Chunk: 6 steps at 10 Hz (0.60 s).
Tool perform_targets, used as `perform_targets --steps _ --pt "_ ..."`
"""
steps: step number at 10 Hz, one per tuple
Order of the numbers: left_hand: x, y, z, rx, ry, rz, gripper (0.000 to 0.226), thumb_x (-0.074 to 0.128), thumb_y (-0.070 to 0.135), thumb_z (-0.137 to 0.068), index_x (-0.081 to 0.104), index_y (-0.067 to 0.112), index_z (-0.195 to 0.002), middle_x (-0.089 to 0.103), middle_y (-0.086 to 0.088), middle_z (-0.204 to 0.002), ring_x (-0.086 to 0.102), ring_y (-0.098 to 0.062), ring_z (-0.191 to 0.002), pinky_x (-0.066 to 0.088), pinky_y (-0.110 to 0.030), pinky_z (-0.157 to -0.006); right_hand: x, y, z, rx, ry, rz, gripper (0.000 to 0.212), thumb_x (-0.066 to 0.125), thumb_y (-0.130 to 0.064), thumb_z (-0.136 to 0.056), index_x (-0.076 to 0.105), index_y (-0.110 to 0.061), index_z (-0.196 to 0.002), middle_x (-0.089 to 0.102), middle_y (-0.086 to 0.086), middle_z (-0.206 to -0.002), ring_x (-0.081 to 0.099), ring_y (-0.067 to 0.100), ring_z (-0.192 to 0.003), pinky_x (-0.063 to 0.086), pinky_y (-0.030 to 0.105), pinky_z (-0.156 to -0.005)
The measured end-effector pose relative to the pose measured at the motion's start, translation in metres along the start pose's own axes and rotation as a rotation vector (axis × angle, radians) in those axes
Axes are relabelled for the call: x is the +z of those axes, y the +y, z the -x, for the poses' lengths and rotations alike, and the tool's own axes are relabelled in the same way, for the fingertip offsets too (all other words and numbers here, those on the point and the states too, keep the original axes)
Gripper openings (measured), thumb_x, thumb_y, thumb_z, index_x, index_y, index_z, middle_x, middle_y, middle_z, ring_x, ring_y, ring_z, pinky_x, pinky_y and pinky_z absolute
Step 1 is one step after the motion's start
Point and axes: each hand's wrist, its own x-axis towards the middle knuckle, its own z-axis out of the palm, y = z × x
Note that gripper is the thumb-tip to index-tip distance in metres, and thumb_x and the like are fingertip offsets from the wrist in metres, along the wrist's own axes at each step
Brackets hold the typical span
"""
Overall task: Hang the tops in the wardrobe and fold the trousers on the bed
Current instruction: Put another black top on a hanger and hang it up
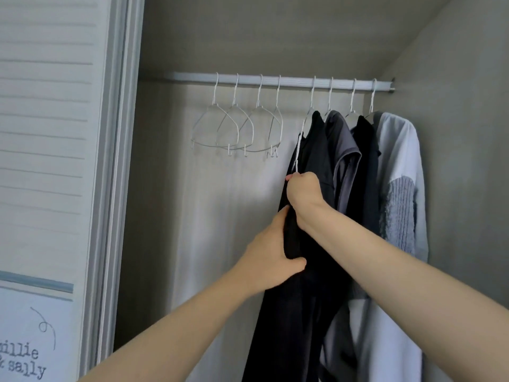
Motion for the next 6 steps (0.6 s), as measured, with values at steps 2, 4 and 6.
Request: perform_targets --steps 2,4,6 --pt "0.007 -0.022 -0.004 0.038 0.33 -0.356 0.05 0.055 0.019 -0.088 0.041 0.025 -0.136 0.066 0.002 -0.113 0.065 -0.022 -0.096 0.05 -0.033 -0.077 -0.001 -0.018 -0.029 -0.142 0.112 -0.022 0.014 0.035 -0.009 -0.098 0.049 -0.013 -0.098 0.05 0.007 -0.097 0.046 0.018 -0.079 0.038 0.023 -0.062" --pt "-0.002 -0.042 -0.025 -0.01 0.419 -0.483 0.042 0.054 0.023 -0.092 0.041 0.026 -0.131 0.068 0.003 -0.107 0.065 -0.025 -0.094 0.039 -0.027 -0.073 0.002 -0.054 -0.055 -0.259 0.165 0.143 0.028 0.038 -0.001 -0.096 0.06 0.003 -0.113 0.055 0.009 -0.099 0.048 0.02 -0.087 0.038 0.024 -0.072" --pt "-0.011 -0.071 -0.054 -0.196 0.438 -0.209 0.024 0.061 0.03 -0.093 0.063 0.024 -0.116 0.072 0.002 -0.096 0.068 -0.023 -0.087 0.056 -0.036 -0.079 -0.008 -0.096 -0.093 -0.324 0.243 0.268 0.019 0.04 -0.006 -0.094 0.049 -0.008 -0.077 0.048 0.009 -0.085 0.043 0.024 -0.08 0.041 0.029 -0.066"
